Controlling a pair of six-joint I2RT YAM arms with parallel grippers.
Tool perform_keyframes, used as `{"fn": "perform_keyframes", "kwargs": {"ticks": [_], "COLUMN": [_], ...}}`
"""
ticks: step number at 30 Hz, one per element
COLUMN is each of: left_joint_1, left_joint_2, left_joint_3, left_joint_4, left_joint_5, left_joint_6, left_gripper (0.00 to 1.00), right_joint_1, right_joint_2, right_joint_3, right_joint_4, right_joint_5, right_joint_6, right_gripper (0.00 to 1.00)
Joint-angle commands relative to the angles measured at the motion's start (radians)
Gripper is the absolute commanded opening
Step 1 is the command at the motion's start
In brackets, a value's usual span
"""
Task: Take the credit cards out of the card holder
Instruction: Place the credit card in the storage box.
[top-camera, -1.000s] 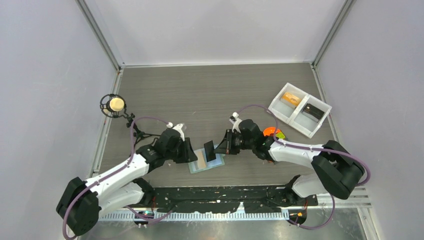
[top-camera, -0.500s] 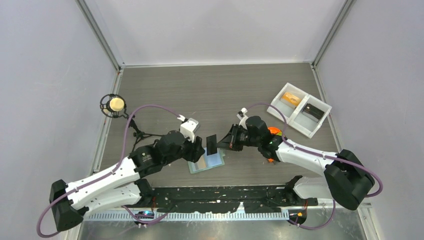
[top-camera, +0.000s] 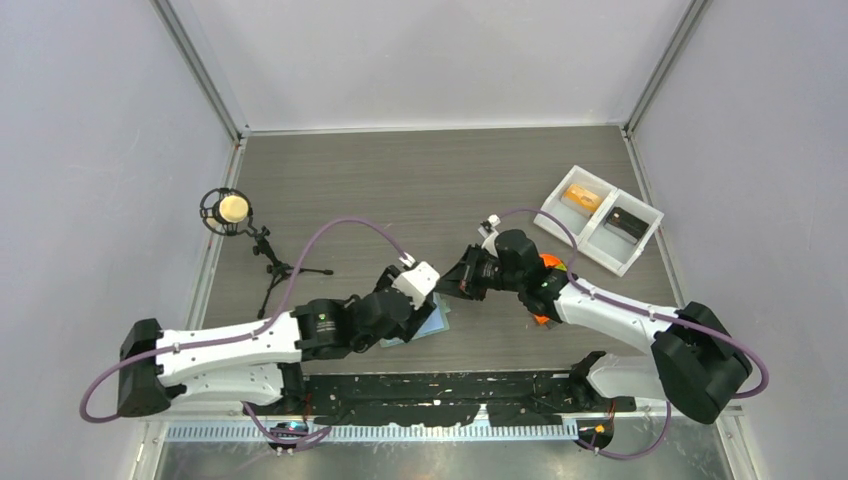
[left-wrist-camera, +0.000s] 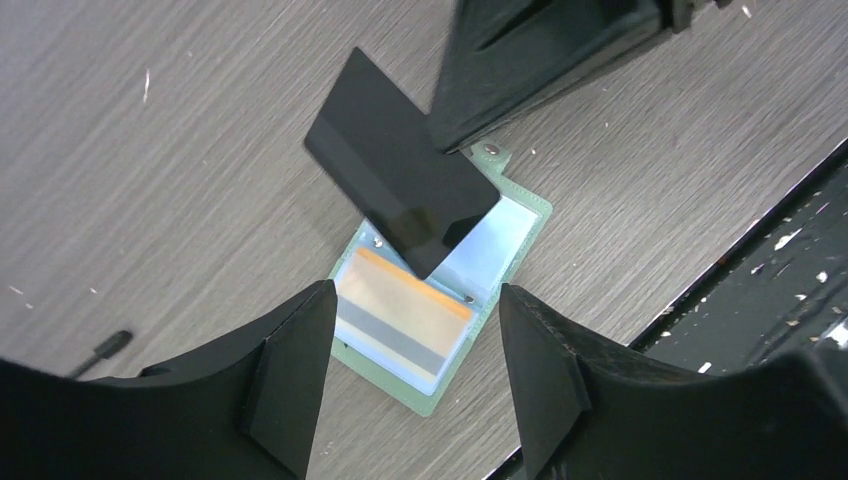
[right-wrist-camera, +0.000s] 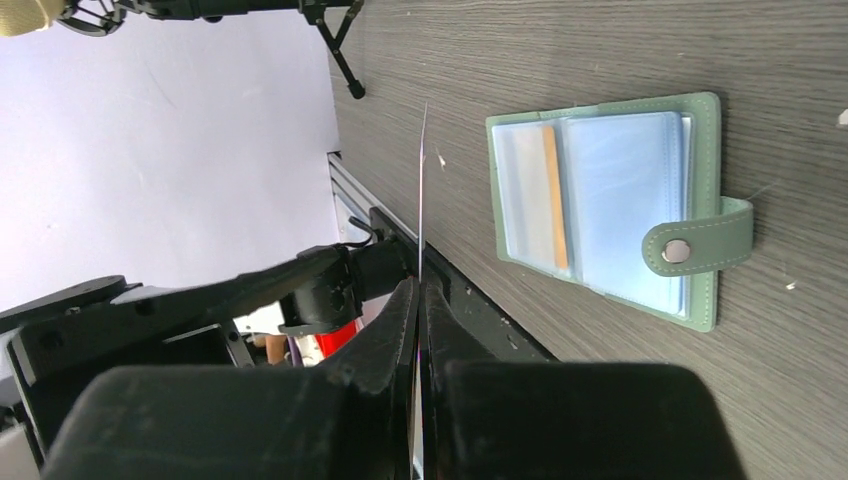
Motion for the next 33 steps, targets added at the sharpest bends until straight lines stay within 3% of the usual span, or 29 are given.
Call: {"fn": "perform_keyframes", "kwargs": {"ticks": [1,8,15,25,26,33], "left_joint_1": [-0.075,-0.129,-0.133,-0.133,-0.133,-0.090], "left_joint_2": [0.086,0.192,0.225,0.266,0.263,0.198], "left_joint_3": [0.086,0.131,0.138,0.173,0.173,0.166], "left_joint_4": [0.000,0.014,0.044,0.012,0.010,-0.027], "left_joint_5": [-0.155,-0.232,-0.271,-0.284,-0.281,-0.170], "left_joint_6": [0.065,0.097,0.110,0.103,0.097,0.021], "left_gripper": [0.64,0.65,0.57,0.05,0.01,0.00], "right_joint_1": [-0.005,-0.005,-0.004,-0.006,-0.007,-0.048], "right_joint_2": [-0.048,-0.084,-0.096,-0.071,-0.069,-0.123], "right_joint_3": [0.047,0.025,0.001,-0.014,-0.014,-0.006], "right_joint_4": [0.046,0.048,0.072,0.141,0.144,0.061], "right_joint_5": [-0.013,0.000,-0.013,-0.052,-0.055,-0.029], "right_joint_6": [0.038,0.057,0.078,0.082,0.075,-0.112], "right_gripper": [0.05,0.05,0.05,0.06,0.08,0.36]}}
